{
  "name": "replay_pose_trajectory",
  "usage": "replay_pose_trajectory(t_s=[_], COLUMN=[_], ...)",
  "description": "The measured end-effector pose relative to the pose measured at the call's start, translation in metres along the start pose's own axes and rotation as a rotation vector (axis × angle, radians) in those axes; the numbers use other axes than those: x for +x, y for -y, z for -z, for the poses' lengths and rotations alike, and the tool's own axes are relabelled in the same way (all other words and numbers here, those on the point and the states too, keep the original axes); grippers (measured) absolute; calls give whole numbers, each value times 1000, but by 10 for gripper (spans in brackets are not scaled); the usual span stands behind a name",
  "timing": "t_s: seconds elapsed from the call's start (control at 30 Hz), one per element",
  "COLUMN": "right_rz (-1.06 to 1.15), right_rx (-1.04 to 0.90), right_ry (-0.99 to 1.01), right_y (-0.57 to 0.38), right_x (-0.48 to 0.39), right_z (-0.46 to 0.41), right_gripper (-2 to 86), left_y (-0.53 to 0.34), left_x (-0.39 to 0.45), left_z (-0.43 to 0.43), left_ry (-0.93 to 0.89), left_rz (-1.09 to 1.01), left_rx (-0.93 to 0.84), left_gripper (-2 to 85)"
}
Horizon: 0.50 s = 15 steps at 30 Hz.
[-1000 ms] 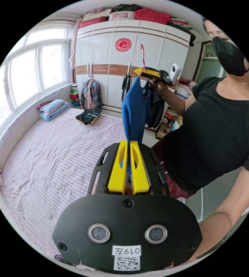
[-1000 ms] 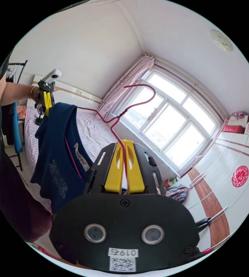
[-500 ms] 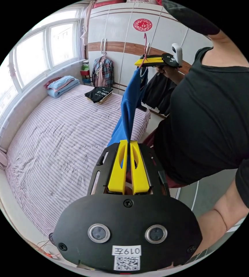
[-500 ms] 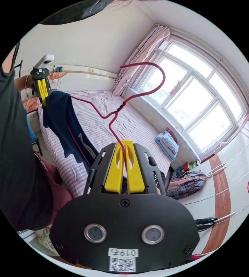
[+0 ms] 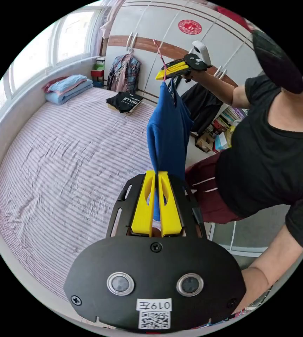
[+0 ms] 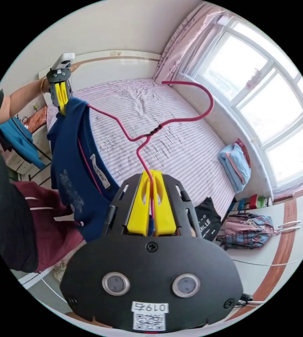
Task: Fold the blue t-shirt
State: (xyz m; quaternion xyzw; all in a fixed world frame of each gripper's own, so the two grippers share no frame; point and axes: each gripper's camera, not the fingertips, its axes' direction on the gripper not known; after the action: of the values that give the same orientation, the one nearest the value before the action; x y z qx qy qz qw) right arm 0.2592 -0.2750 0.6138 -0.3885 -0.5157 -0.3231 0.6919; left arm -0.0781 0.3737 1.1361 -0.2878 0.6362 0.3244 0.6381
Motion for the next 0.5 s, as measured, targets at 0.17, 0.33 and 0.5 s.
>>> replay_pose_trajectory(t_s=[0.17,0.33,0.5], right_rz=[-140,-181,-161], right_rx=[-22,-86,-144], right_ry=[11,-11,-19], right_y=[29,70,123], right_x=[79,129,180], right_z=[-189,-310,-382], right_gripper=[-9,-9,-9], left_y=[27,53,78], left_x=[-164,-285,-331], left_z=[-169,-303,-369], left_ry=[29,95,121], left_rz=[190,363,409], left_rx=[-43,-92,-151], left_gripper=[7,8,8])
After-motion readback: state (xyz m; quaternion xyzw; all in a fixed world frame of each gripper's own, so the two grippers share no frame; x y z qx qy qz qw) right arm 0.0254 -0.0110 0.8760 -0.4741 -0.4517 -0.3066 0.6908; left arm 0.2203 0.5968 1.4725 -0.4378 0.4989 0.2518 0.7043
